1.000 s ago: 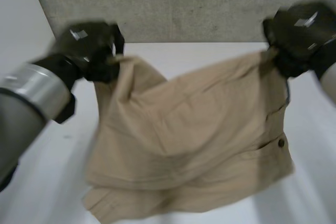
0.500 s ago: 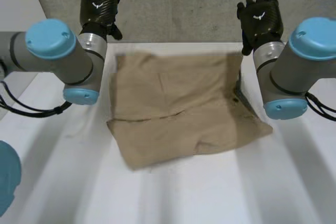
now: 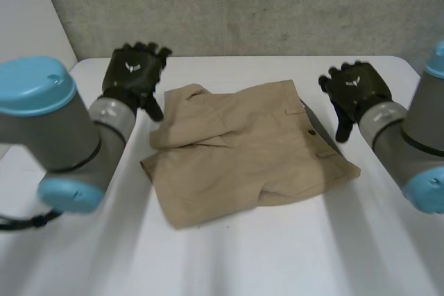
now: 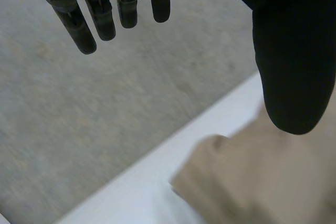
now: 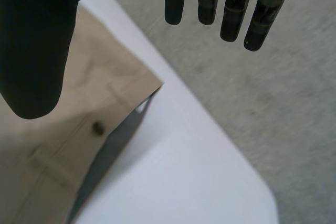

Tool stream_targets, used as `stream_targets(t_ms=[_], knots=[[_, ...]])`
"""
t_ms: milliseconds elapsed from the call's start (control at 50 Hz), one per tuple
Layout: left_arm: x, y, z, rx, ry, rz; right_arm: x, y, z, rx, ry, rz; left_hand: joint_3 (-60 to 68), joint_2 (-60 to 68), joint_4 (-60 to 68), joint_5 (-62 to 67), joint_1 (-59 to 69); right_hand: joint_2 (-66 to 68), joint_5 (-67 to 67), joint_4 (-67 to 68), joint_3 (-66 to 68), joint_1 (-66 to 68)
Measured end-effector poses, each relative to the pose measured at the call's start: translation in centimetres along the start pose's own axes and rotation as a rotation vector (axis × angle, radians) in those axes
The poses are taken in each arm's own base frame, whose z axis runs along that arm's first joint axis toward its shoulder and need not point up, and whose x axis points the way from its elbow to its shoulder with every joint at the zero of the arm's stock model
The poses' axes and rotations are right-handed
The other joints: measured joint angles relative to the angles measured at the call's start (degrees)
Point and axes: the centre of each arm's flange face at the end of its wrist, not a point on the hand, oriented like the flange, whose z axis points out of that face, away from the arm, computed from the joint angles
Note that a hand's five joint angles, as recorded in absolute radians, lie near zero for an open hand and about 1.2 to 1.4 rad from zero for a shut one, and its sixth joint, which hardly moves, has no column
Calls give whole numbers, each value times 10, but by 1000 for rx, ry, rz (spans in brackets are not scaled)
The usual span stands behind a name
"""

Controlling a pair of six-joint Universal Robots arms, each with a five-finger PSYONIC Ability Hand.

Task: Fold the shorts.

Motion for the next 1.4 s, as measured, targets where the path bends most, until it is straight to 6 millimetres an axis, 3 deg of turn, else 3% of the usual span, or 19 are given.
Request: stream_targets(t_ms=[60,100,140,180,200,260,280,300,360,460,800,900,960,1160,1400], knots=[[5,-1,-16,-33,24,-1,3,17,-12,-66,-64,10,0,0,0,0,0,0,0,0,0,0],[15,-2,-53,-98,80,-8,4,32,-21,-107,-116,24,4,8,6,3,8,0,0,0,0,0],[18,-2,-63,-112,95,-11,5,38,-23,-122,-133,32,9,16,13,6,19,2,0,0,2,0],[26,-1,-92,-148,137,-30,7,53,-29,-154,-174,54,9,16,13,6,19,2,1,2,2,2],[26,-1,-92,-148,137,-30,7,53,-29,-154,-174,54,9,16,13,6,19,2,1,2,2,2],[35,5,-119,-183,176,-62,9,73,-34,-185,-226,95,9,16,13,6,19,9,5,2,17,2],[37,8,-124,-192,185,-70,9,77,-34,-188,-235,102,9,16,13,6,19,9,5,2,17,2],[38,10,-128,-201,191,-77,9,79,-35,-189,-241,106,137,145,143,134,156,26,20,14,30,7],[44,18,-140,-235,215,-106,7,86,-33,-187,-260,118,211,221,219,207,235,76,62,70,81,59],[50,29,-150,-279,233,-144,3,96,-25,-173,-266,120,258,265,265,251,276,125,106,120,129,101],[59,56,-156,-387,249,-180,-10,122,-6,-164,-266,42,256,263,261,250,270,236,209,227,239,197],[62,61,-156,-400,257,-175,-10,124,-2,-146,-256,17,198,203,201,189,210,508,469,499,507,397],[63,62,-155,-401,258,-174,-10,124,0,-135,-247,12,194,200,196,184,204,545,504,537,544,402],[65,71,-135,-365,193,-160,-3,112,0,-92,-211,20,128,134,126,113,146,549,525,547,552,402],[67,97,-102,-374,87,-130,-3,110,-9,-105,-209,66,128,133,126,113,146,549,526,547,552,402]])
